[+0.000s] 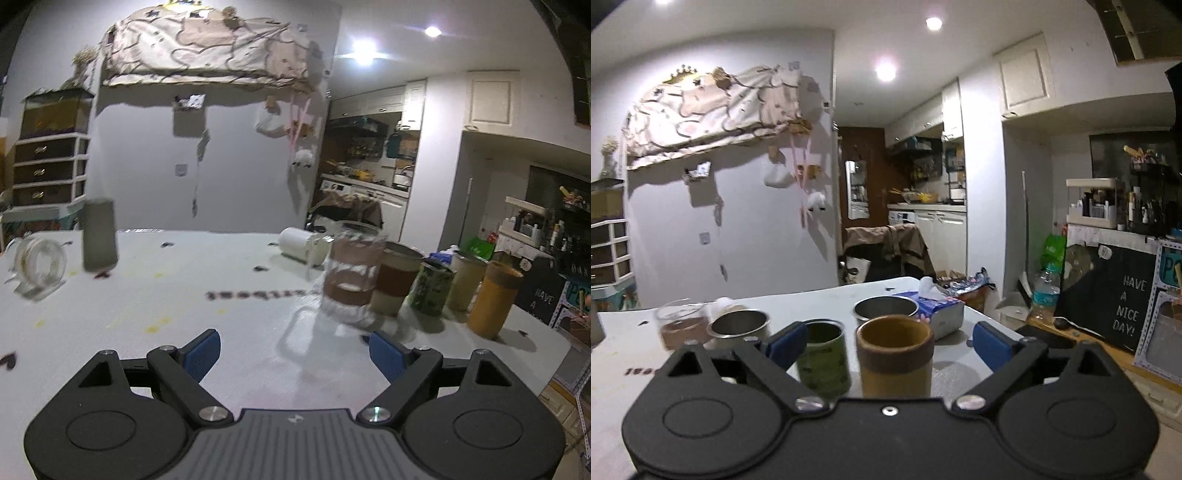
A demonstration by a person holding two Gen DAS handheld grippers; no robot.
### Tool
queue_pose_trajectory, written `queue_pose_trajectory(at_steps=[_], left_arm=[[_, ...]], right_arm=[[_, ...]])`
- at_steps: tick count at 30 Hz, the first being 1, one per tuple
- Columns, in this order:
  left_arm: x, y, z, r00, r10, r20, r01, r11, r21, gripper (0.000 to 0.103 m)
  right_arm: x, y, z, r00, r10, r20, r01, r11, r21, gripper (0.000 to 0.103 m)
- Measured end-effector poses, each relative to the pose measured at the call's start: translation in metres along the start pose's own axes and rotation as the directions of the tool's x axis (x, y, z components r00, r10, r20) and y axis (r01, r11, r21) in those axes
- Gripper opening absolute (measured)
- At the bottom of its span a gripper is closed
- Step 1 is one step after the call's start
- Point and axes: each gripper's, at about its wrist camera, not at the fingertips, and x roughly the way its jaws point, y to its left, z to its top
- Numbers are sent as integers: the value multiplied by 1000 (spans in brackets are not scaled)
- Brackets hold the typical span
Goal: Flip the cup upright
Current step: 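Set the cup upright beside the beige cup and open the right gripper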
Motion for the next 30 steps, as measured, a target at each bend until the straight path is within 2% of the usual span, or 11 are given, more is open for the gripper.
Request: queue_pose_trajectory(at_steps=[7, 14, 30], left_arm=[[10, -37, 7, 999, -36, 9, 36, 998, 47, 93], [18, -71, -4, 998, -66, 19, 64, 993, 96, 103], [17, -89, -24, 1000, -30, 7, 29, 993, 116, 103]], right_arm=[[-45, 5, -20, 1000, 5, 17, -5, 1000, -10, 99], [-66, 19, -51, 1000, -24, 11, 25, 999, -35, 102], [-100, 34, -67, 999, -34, 26, 35, 998, -58, 103]])
